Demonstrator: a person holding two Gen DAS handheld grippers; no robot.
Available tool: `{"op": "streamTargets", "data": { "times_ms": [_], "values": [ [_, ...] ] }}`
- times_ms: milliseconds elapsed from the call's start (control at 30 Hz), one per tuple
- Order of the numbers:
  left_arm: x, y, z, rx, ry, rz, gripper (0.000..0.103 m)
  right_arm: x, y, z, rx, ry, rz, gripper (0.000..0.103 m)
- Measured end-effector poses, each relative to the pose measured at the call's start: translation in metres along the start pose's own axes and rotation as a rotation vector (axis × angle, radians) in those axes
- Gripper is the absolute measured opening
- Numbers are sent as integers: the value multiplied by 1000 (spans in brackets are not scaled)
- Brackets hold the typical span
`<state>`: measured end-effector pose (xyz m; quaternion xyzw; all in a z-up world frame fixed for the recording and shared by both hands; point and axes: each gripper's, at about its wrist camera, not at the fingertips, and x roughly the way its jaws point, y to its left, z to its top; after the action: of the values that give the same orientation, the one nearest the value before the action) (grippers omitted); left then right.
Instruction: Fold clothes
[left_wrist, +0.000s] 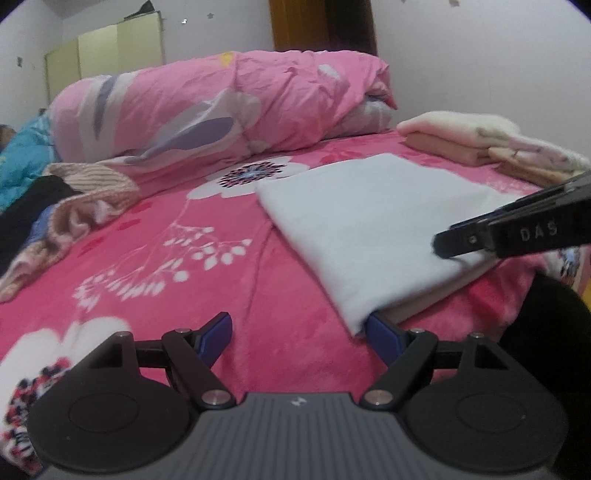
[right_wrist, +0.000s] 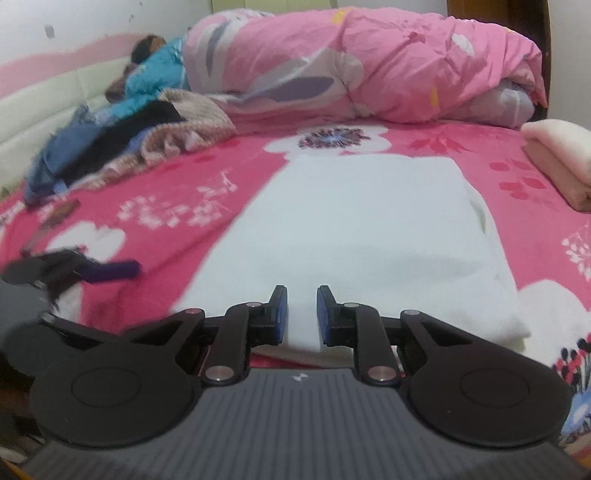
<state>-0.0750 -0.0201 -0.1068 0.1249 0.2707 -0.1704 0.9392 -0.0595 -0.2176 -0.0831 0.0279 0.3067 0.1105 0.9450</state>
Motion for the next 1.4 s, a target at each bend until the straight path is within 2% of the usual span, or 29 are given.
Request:
{"op": "streamTargets", "data": {
  "times_ms": [67, 167, 267, 400, 500, 633, 733, 800, 900, 1000, 1133, 1233, 1300, 1400],
  "values": [
    [0, 1, -3, -8, 22, 21, 78, -1, -7, -1, 48, -3, 23, 16],
    [4, 9, -4, -54, 49, 12, 77, 3, -4, 4, 68, -19, 67, 16],
    [1, 15, -3, -64, 44, 4, 77, 10, 11, 5, 29, -12, 123, 16],
    [-11, 32, -8, -95, 30, -16, 76, 6, 16, -13, 9, 36, 128, 16],
    [-22, 44, -4, -138, -21, -52, 77, -8, 9, -21, 43, 78, 129, 16],
    [-17, 30, 16, -86, -82, -101, 78, -33, -3, -9, 60, -5, 69, 16],
    [-1, 10, 30, -19, -69, -137, 80, -42, -15, 0, 19, -69, -52, 16],
    [8, 1, 30, -2, -38, -160, 80, -43, -27, -5, -24, -75, -141, 16],
    [21, -14, 32, 23, 10, -195, 81, -44, -49, -21, -57, -19, -250, 14],
    [25, -16, 29, 17, 43, -207, 82, -62, -66, -30, 6, 3, -251, 16],
    [25, -17, 29, 11, 72, -209, 83, -82, -81, -25, 118, -106, -184, 16],
    [19, -17, 33, 20, 66, -201, 83, -77, -85, -14, 130, -162, -151, 16],
    [16, -16, 37, 18, 52, -199, 83, -68, -89, -13, 129, -157, -146, 16],
    [19, -15, 43, -4, 55, -204, 83, -52, -97, -25, 145, -79, -179, 17]
  ]
}}
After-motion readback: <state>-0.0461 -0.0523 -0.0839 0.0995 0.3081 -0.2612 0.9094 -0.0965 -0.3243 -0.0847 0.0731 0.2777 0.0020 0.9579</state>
